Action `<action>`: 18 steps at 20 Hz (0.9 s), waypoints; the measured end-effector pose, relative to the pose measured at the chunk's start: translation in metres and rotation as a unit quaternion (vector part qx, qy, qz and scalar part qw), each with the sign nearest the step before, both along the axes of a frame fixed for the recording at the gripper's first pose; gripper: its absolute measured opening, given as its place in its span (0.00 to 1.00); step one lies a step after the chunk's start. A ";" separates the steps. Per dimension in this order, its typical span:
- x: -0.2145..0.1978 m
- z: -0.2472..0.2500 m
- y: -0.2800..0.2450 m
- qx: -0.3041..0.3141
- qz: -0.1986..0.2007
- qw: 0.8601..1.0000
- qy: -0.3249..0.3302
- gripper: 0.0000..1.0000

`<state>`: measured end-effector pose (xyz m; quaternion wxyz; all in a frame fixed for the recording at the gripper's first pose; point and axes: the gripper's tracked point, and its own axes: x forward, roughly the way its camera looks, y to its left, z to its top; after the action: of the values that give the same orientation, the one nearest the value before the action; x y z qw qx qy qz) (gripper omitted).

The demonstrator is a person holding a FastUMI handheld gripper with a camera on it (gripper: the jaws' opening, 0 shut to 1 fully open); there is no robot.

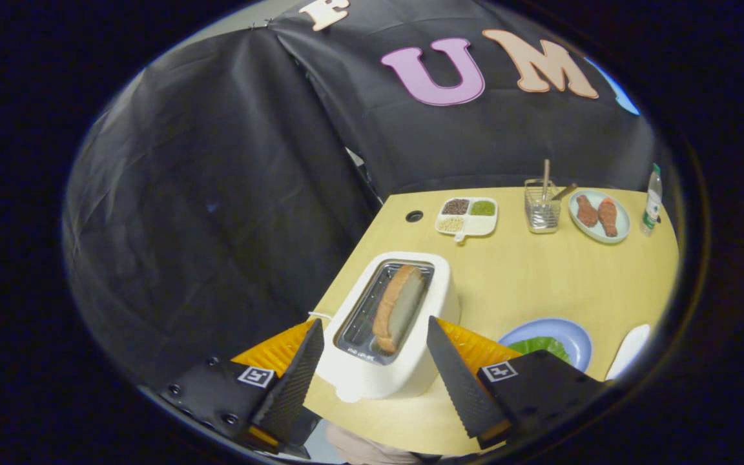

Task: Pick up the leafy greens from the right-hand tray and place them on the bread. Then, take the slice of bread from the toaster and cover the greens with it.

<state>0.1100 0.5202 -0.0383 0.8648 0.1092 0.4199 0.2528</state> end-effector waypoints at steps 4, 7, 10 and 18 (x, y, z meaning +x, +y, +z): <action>0.019 -0.020 0.019 -0.008 -0.010 1.000 0.008 0.97; 0.031 -0.040 0.018 -0.025 -0.019 0.999 0.017 0.90; 0.036 -0.052 0.016 -0.036 -0.022 0.999 0.021 0.83; 0.038 -0.055 -0.004 -0.068 -0.043 0.997 -0.010 0.24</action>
<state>0.1485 0.5162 -0.0932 0.8843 0.0660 0.4226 0.1876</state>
